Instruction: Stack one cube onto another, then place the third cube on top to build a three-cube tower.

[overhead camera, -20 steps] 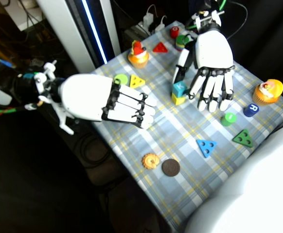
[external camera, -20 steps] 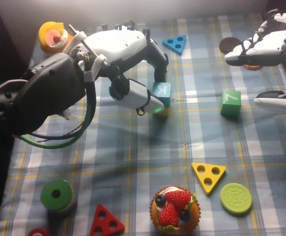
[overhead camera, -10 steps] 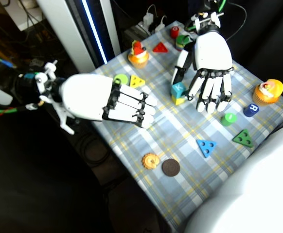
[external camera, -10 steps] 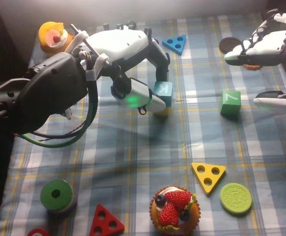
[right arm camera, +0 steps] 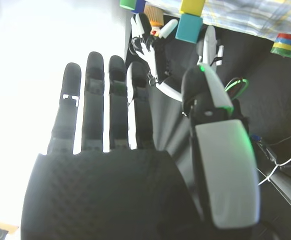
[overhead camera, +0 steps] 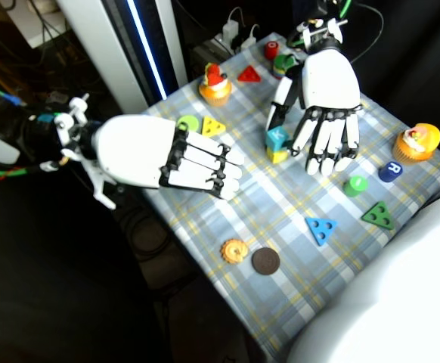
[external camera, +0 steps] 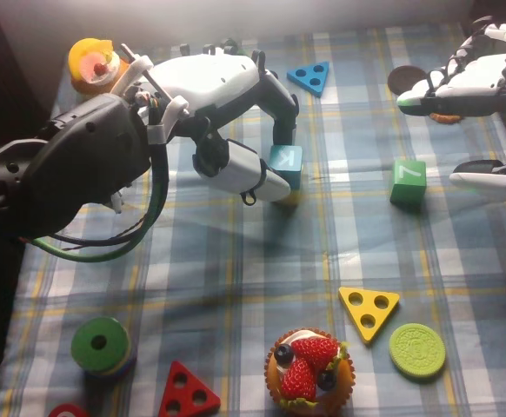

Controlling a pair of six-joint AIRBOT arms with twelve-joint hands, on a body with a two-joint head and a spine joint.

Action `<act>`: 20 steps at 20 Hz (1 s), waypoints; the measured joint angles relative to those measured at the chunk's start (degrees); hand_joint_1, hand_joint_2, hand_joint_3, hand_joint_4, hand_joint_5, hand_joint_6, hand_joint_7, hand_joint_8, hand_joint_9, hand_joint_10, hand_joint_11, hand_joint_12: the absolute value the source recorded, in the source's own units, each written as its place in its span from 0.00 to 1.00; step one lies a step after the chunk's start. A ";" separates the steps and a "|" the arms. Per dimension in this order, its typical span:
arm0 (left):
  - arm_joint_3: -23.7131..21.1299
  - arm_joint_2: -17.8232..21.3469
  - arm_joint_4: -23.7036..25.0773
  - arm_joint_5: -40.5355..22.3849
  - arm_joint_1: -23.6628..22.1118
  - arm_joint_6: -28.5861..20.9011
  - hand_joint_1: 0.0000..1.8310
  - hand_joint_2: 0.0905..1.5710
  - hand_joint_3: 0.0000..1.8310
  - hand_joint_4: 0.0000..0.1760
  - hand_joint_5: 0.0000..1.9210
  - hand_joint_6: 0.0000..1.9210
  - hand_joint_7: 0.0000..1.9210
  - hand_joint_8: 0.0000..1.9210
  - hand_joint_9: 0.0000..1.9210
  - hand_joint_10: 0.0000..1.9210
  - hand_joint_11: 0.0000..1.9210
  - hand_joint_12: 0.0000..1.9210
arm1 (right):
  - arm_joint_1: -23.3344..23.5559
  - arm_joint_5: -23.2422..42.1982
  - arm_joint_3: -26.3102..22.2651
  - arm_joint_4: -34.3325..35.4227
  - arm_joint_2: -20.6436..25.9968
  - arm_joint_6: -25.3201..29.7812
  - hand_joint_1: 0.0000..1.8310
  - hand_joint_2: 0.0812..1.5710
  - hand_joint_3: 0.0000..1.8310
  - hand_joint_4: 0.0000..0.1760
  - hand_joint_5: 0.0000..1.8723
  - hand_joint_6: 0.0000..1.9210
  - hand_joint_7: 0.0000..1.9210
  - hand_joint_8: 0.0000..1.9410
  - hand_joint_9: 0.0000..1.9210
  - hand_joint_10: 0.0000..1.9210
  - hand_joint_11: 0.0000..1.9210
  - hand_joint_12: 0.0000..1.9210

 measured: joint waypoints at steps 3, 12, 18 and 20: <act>0.00 0.02 -0.04 -0.17 0.00 0.04 0.51 0.61 0.00 0.84 0.46 0.01 0.30 0.00 0.23 0.00 0.00 0.41 | 0.00 0.00 0.00 0.00 -0.02 0.11 0.39 0.77 0.00 0.00 0.25 0.00 0.27 0.00 0.24 0.00 0.00 0.47; -1.73 1.20 -0.17 -1.05 0.55 0.04 0.53 0.56 0.00 0.93 0.38 0.00 0.28 0.00 0.23 0.00 0.00 0.43 | 0.02 -0.04 0.00 0.04 0.00 0.11 0.37 0.77 0.00 0.00 0.23 0.00 0.26 0.00 0.24 0.00 0.00 0.52; -9.42 8.63 6.38 -10.21 3.89 -12.94 0.35 0.52 0.00 1.00 0.04 0.00 0.10 0.00 0.09 0.00 0.00 0.04 | 0.79 -0.24 0.83 0.90 -1.84 0.13 0.37 0.66 0.00 0.00 0.21 0.00 0.24 0.00 0.21 0.00 0.00 0.44; -11.67 11.21 8.20 -14.60 5.46 -17.99 0.33 0.52 0.00 1.00 0.01 0.00 0.07 0.00 0.06 0.00 0.00 0.01 | 1.84 -1.42 1.92 0.85 -3.28 0.13 0.38 0.65 0.00 0.00 0.21 0.00 0.24 0.00 0.22 0.00 0.00 0.47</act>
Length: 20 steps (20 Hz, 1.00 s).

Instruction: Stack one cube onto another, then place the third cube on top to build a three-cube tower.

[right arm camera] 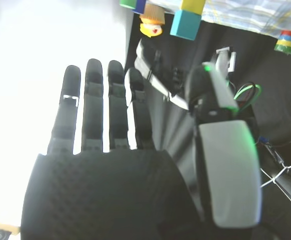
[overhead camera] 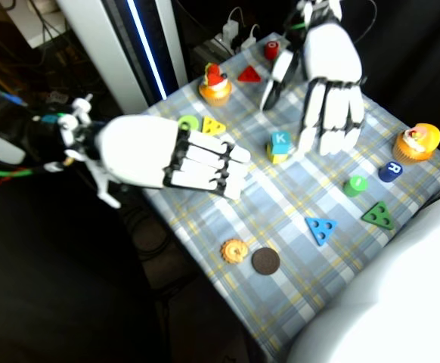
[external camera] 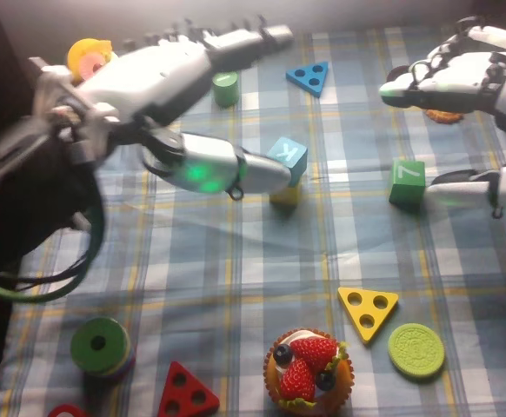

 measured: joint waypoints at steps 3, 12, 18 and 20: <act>-3.37 4.59 2.49 -8.26 4.66 -11.91 0.35 0.48 0.00 1.00 0.02 0.00 0.03 0.00 0.02 0.00 0.02 0.01 | 1.36 -3.63 1.92 0.48 -2.43 -0.02 0.42 0.61 0.00 0.00 0.22 0.00 0.23 0.00 0.23 0.00 0.02 0.50; -5.53 10.27 9.33 -23.30 12.66 -38.25 0.35 0.47 0.00 1.00 0.03 0.00 0.05 0.01 0.03 0.00 0.01 0.01 | 4.59 -13.66 6.45 0.92 -7.19 -2.16 0.48 0.60 0.00 0.00 0.32 0.00 0.29 0.00 0.27 0.01 0.02 0.59; -5.53 10.88 9.88 -24.87 14.91 -41.97 0.40 0.48 0.00 0.94 0.03 0.00 0.05 0.00 0.02 0.00 0.03 0.02 | 5.35 -15.23 6.95 1.14 -7.93 -3.52 0.52 0.59 0.00 0.00 0.38 0.01 0.33 0.01 0.29 0.01 0.03 0.60; -5.53 11.17 10.03 -24.94 14.99 -42.32 0.40 0.48 0.00 0.90 0.04 0.00 0.05 0.00 0.03 0.00 0.03 0.02 | 5.35 -15.54 7.17 1.31 -8.15 -3.56 0.56 0.59 0.00 0.00 0.41 0.01 0.36 0.01 0.31 0.01 0.04 0.59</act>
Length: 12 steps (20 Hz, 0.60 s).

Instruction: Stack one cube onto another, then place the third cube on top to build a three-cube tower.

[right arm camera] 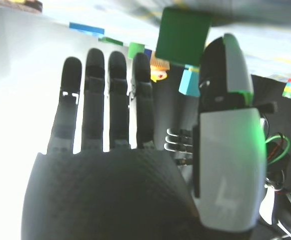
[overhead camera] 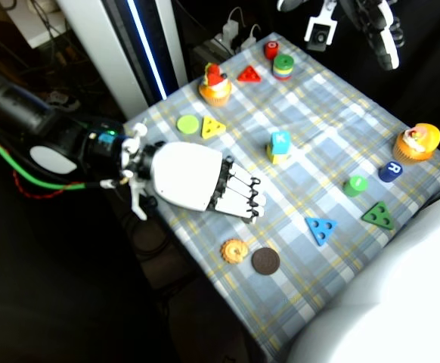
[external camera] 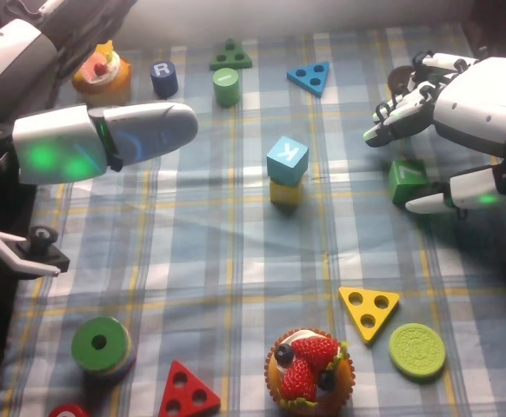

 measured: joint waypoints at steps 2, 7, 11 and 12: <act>0.00 0.04 -0.11 -0.13 0.22 -0.13 0.40 0.48 0.00 0.91 0.04 0.00 0.06 0.00 0.04 0.00 0.03 0.02 | 0.00 0.07 0.07 0.00 -0.13 0.00 0.57 0.59 0.00 0.00 0.45 0.02 0.37 0.01 0.32 0.01 0.05 0.59; 0.00 0.04 -0.37 -0.37 0.76 -0.22 0.38 0.49 0.00 0.91 0.03 0.00 0.06 0.00 0.04 0.00 0.02 0.02 | 0.85 -0.28 0.24 -0.02 -0.24 0.04 0.64 0.65 0.00 0.00 0.60 0.38 0.47 0.02 0.39 0.02 0.07 0.59; 0.20 0.61 -0.85 0.28 1.70 -0.28 0.39 0.49 0.00 0.87 0.03 0.00 0.06 0.00 0.04 0.00 0.02 0.02 | 8.63 -0.04 0.24 -11.13 -0.07 6.43 0.65 0.64 0.00 0.00 0.62 0.35 0.50 0.01 0.40 0.01 0.06 0.61; 0.46 1.01 -1.09 0.37 1.75 -0.28 0.39 0.49 0.00 0.81 0.04 0.00 0.06 0.00 0.04 0.00 0.02 0.02 | 11.89 1.79 0.24 -15.74 -0.07 8.57 0.64 0.65 0.00 0.00 0.60 0.38 0.48 0.00 0.39 0.00 0.07 0.57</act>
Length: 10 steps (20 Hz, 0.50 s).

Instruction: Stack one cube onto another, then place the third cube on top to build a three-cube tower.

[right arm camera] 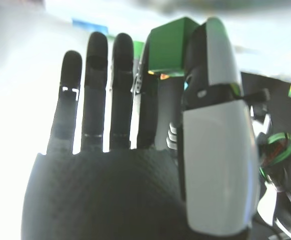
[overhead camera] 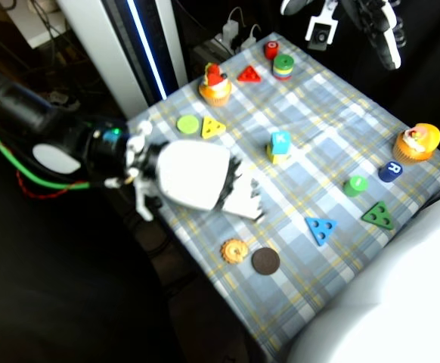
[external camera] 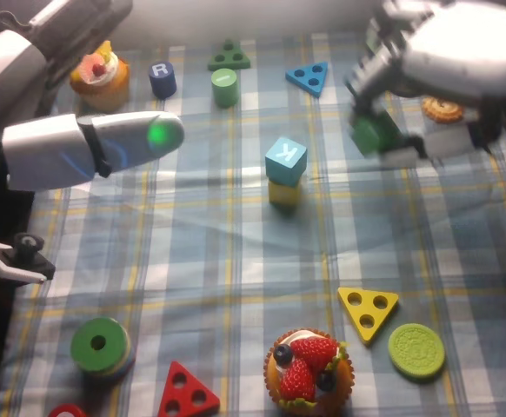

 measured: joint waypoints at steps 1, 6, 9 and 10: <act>0.52 0.04 0.04 0.15 0.00 -0.04 0.38 0.49 0.00 0.76 0.04 0.00 0.06 0.00 0.05 0.00 0.03 0.03 | 1.66 0.68 -0.02 -2.54 0.00 0.94 0.65 0.65 0.00 0.00 0.60 0.37 0.47 0.00 0.37 0.00 0.05 0.59; 1.22 0.07 -0.81 0.81 -0.02 -0.04 0.39 0.48 0.00 0.76 0.03 0.00 0.04 0.00 0.03 0.00 0.02 0.03 | 6.69 1.84 0.96 -14.29 -2.10 7.89 0.66 0.62 0.00 0.00 0.67 0.27 0.48 0.00 0.37 0.00 0.02 0.60; 1.22 0.17 -0.79 0.11 -0.24 -0.02 0.40 0.47 0.00 0.76 0.05 0.01 0.05 0.00 0.04 0.00 0.03 0.03 | 6.69 1.40 3.48 -17.31 -4.35 12.44 0.66 0.62 0.00 0.00 0.67 0.26 0.48 0.00 0.36 0.00 0.00 0.63; 1.22 0.26 -0.74 0.11 -0.24 -0.02 0.41 0.47 0.00 0.83 0.05 0.01 0.05 0.01 0.05 0.01 0.04 0.04 | 6.69 1.42 4.09 -17.51 -4.76 13.29 0.66 0.62 0.00 0.00 0.67 0.26 0.49 0.00 0.36 0.00 0.00 0.61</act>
